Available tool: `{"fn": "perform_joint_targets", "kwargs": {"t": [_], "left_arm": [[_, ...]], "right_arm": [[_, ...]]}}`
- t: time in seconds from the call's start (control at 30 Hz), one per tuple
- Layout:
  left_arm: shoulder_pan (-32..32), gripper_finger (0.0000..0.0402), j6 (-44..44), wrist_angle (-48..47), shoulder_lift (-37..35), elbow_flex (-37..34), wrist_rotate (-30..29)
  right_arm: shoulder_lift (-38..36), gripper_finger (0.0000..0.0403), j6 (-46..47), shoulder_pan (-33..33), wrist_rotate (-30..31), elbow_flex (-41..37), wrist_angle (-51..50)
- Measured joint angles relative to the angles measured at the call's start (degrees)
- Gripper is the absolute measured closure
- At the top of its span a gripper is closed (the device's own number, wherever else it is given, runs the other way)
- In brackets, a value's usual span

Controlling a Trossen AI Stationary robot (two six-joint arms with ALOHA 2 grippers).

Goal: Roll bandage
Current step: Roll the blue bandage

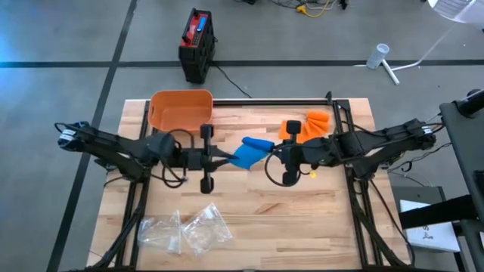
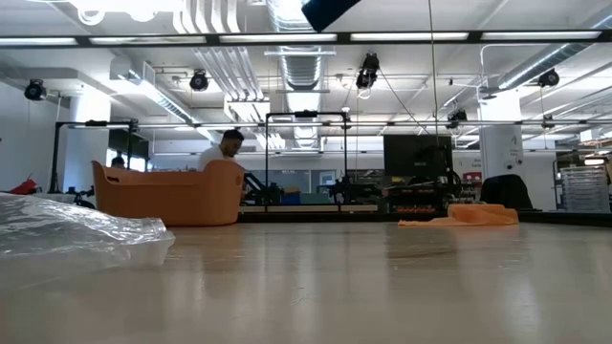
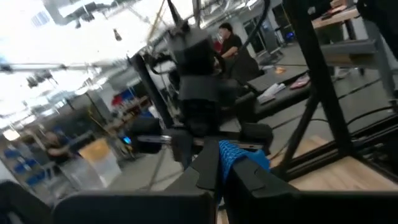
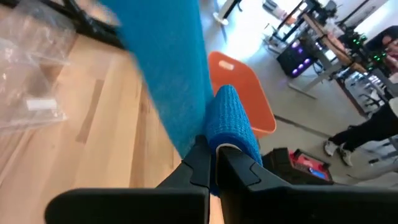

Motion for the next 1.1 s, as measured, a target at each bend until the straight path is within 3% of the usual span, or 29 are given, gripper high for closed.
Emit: {"fn": "perform_joint_targets", "kwargs": {"t": [0.1, 0.2, 0.43, 0.63, 0.73, 0.87, 1.1], "left_arm": [[0.0, 0.0401, -0.8, -3.4, 1.2, 2.6, -6.6], [0.7, 0.0401, -0.8, -8.5, 1.4, 6.3, -11.8], [2.8, 0.0401, -7.5, -22.8, 1.1, 13.1, -12.6], [4.8, 0.0401, -16.3, -30.4, 1.2, 14.9, -12.7], [5.1, 0.0401, -17.8, -29.9, 1.6, 15.0, -12.1], [5.1, 0.0401, -20.4, -28.8, 1.4, 15.0, -4.9], [4.7, 0.0401, -28.9, -37.5, 1.0, 19.6, -2.8]], "right_arm": [[0.3, 0.0400, 0.0, -0.2, -1.0, 0.1, 0.2], [0.3, 0.0400, 0.7, -0.2, -5.9, 0.0, 0.5], [0.2, 0.0400, 3.0, 0.1, -15.3, 0.1, 0.7], [0.2, 0.0400, 1.9, 0.1, -20.3, 0.1, 1.9], [0.2, 0.0400, 1.0, 0.0, -20.7, 0.1, 1.9], [0.2, 0.0400, 1.1, -0.7, -20.5, 0.1, 1.9], [0.2, 0.0400, 1.2, -0.7, -13.7, 0.1, 2.5]]}}
